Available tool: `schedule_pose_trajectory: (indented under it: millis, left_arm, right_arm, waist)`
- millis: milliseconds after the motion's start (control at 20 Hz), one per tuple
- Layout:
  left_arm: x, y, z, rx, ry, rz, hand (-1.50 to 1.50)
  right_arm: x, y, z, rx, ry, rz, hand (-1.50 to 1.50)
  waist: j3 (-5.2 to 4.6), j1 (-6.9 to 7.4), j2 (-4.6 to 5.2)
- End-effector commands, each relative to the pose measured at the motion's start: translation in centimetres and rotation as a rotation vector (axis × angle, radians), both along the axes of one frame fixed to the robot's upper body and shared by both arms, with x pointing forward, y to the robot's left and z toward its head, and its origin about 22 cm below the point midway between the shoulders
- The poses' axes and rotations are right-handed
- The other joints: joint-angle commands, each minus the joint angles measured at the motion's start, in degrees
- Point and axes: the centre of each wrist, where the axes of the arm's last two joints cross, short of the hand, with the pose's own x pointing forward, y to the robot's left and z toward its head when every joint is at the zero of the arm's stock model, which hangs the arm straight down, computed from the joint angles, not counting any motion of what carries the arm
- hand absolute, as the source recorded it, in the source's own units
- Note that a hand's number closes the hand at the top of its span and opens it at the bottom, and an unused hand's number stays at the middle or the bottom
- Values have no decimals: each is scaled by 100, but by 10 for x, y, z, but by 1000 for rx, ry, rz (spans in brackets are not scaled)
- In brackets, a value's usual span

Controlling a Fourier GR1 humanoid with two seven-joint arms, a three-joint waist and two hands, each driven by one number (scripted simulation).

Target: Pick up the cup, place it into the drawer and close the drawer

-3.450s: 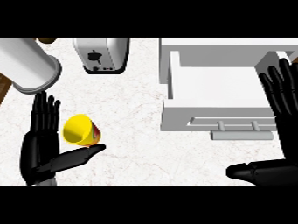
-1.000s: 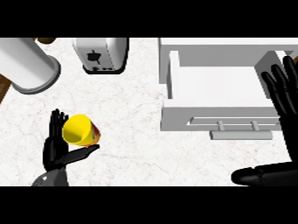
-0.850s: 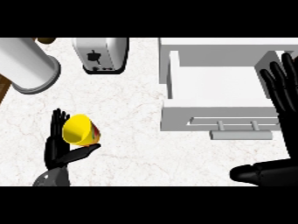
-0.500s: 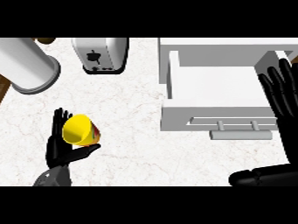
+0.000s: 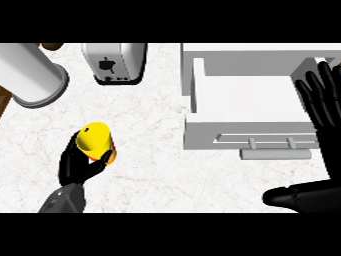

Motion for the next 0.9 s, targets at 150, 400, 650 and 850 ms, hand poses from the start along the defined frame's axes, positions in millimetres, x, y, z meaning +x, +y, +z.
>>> schedule_pose_trajectory:
  millis: [150, 400, 650, 850]
  left_arm:
    - [6, -3, -3, 45, -102, 27, 150]
    - [0, 5, -3, 70, -143, 44, 150]
    - [18, 8, 14, 92, -196, 16, 150]
    - [32, 15, 37, 63, -250, -29, 150]
  right_arm:
    - [-8, -7, -5, -11, -7, 0, -150]
    - [-8, -8, -11, -8, -7, 3, -150]
    - [-10, 6, -8, 6, -9, 8, -150]
    - [7, 2, 7, -22, -4, -1, -150]
  waist:
    - [-5, -37, 12]
    - [-3, -9, 5]
    - [-2, 0, 0]
    - [0, 51, -8]
